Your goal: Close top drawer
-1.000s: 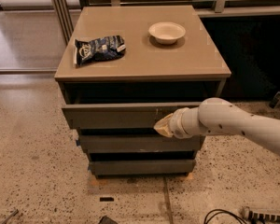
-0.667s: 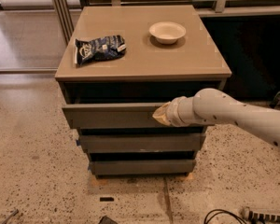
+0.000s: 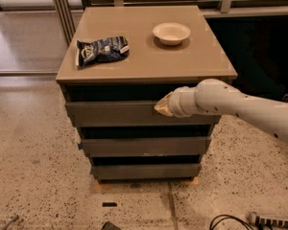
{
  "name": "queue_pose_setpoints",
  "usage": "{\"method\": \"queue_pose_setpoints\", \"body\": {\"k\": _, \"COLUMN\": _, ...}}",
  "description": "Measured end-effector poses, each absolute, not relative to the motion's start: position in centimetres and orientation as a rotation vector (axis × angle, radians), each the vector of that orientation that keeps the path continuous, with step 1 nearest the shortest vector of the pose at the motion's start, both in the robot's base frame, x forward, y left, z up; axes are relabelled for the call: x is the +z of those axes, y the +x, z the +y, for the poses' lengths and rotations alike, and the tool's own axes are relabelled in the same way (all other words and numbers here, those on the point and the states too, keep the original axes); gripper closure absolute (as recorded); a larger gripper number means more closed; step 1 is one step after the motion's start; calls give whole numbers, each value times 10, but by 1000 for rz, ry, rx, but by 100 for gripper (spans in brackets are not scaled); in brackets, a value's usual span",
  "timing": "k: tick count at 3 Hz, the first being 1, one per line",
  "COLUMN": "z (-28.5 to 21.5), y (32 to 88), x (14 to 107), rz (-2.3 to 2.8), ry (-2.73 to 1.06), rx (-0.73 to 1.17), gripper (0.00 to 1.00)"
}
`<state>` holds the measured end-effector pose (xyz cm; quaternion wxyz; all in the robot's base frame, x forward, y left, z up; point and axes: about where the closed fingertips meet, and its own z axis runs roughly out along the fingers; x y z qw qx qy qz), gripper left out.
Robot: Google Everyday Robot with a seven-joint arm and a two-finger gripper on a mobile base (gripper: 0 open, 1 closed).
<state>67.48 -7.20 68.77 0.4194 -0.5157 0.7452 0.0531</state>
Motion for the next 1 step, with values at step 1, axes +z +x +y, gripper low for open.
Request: {"method": "queue_pose_setpoints", "body": {"k": 1, "z": -72, "y": 675, "x": 688, "rz": 1868, "ry": -1293, "rx": 133, "gripper": 100}}
